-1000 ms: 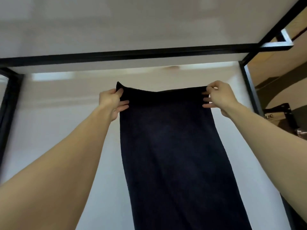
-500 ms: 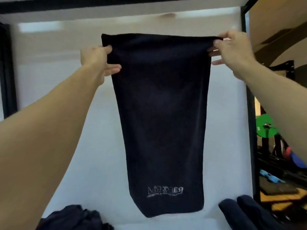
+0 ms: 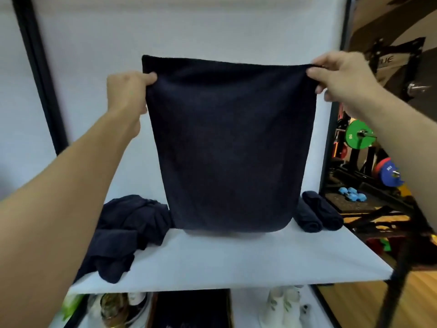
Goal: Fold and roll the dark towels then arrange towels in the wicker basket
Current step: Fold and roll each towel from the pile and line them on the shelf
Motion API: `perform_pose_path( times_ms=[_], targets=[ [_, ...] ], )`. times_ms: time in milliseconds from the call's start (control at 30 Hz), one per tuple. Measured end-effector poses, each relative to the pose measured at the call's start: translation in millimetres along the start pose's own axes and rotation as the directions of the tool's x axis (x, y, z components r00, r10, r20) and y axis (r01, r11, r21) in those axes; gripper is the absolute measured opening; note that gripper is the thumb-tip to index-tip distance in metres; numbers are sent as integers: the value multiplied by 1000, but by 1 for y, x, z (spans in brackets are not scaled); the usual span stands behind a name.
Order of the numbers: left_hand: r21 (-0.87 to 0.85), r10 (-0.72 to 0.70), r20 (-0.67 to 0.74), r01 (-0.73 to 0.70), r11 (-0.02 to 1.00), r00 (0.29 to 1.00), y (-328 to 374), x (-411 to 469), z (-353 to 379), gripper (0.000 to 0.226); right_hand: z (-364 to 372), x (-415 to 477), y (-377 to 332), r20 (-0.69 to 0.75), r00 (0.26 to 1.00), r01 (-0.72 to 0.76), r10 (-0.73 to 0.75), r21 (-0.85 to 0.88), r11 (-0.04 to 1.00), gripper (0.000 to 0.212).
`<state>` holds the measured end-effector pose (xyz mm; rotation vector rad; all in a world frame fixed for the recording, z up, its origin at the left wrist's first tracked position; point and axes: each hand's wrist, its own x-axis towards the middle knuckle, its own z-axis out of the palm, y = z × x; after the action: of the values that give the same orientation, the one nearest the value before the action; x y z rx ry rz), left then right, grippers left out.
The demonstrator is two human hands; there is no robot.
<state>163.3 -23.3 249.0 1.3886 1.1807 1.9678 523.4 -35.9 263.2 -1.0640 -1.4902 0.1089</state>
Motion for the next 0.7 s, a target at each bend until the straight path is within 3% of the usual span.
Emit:
perform_pose_path(
  times_ms=[167,300,433,500,567,700],
  targets=[
    [156,-236,33,229,961,971,-95,-63,-21,24,31,-79,57,243,933,-253,265,-78,964,6],
    [238,-497,9,480,844,868,-189,-107,-32,16,64,-144,113,367,816,-403,447,-193,895,7],
    [333,-660,62,608,720,748,-257,-135,-32,23,92,-191,166,497,661,-427,562,-366,827,9],
    [331,-693,99,633,700,714,-268,-134,-24,12,100,-190,182,552,595,-428,585,-398,811,8],
    [322,-676,121,616,719,727,-276,-115,-12,12,104,-170,192,584,556,-432,591,-404,806,9],
    [275,-603,106,560,782,790,-296,-57,19,27,115,-107,219,533,607,-482,590,-344,806,7]
  ],
)
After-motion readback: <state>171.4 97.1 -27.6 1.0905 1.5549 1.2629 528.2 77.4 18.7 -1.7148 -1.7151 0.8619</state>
